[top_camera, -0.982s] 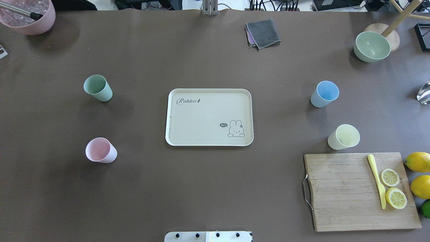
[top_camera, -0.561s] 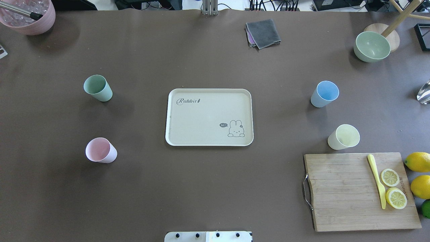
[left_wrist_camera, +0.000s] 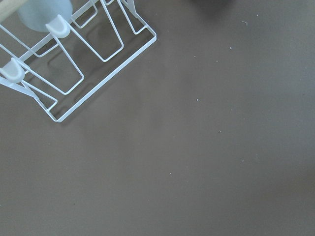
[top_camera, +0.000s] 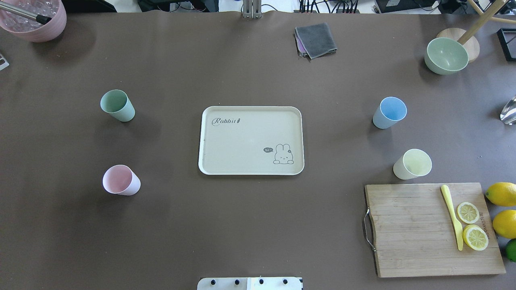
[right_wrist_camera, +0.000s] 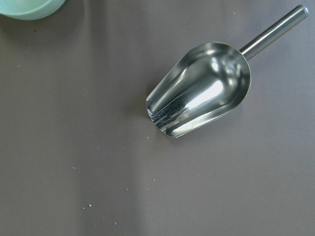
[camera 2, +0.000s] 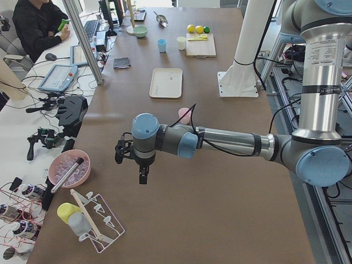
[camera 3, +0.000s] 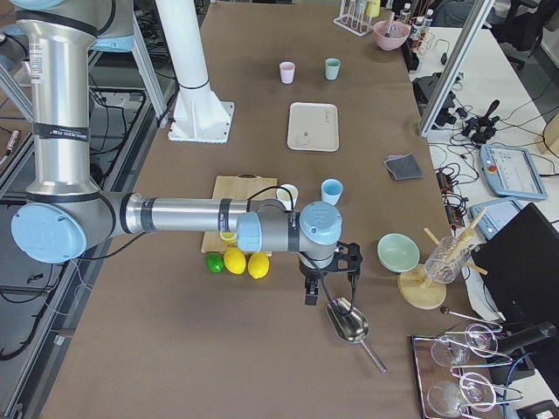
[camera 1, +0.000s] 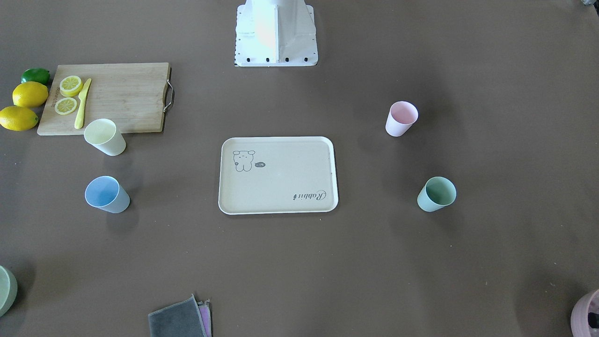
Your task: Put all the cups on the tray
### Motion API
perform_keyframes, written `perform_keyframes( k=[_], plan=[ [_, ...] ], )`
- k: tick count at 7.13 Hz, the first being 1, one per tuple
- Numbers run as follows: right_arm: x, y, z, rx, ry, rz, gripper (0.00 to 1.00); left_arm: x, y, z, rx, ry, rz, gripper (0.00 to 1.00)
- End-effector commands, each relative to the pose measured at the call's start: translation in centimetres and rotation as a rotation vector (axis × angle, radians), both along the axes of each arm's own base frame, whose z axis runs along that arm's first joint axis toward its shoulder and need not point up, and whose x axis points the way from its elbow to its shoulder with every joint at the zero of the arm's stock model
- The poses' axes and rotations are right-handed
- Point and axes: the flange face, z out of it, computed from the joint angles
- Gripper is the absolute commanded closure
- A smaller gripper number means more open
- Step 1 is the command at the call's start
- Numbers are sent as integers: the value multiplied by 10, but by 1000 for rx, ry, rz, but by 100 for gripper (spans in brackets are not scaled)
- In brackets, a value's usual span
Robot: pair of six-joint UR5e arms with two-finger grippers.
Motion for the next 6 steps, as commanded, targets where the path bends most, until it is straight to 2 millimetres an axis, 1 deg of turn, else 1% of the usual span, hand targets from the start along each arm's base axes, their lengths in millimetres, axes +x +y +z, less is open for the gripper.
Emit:
perform_keyframes(
  k=[1,2,3,4,5,6],
  plan=[
    [-2,-6,-12,15,-21,3,0,3,-7,-15,28,1,5,2],
    [-3,-12,-24,36,-27,3,0,3,-19,-32,54,4,-2,2],
    [-5,-18,-44,76,-44,0,0,5,-23,-42,81,13,6,2],
    [-15,-24,-53,93,-49,-21,0,11,-27,-46,131,15,14,2],
    [-38,-26,-74,109,-58,-47,0,33,-29,-52,163,20,35,2],
    [-63,-45,-112,94,-70,-13,0,48,-32,-51,132,45,17,2]
  ],
)
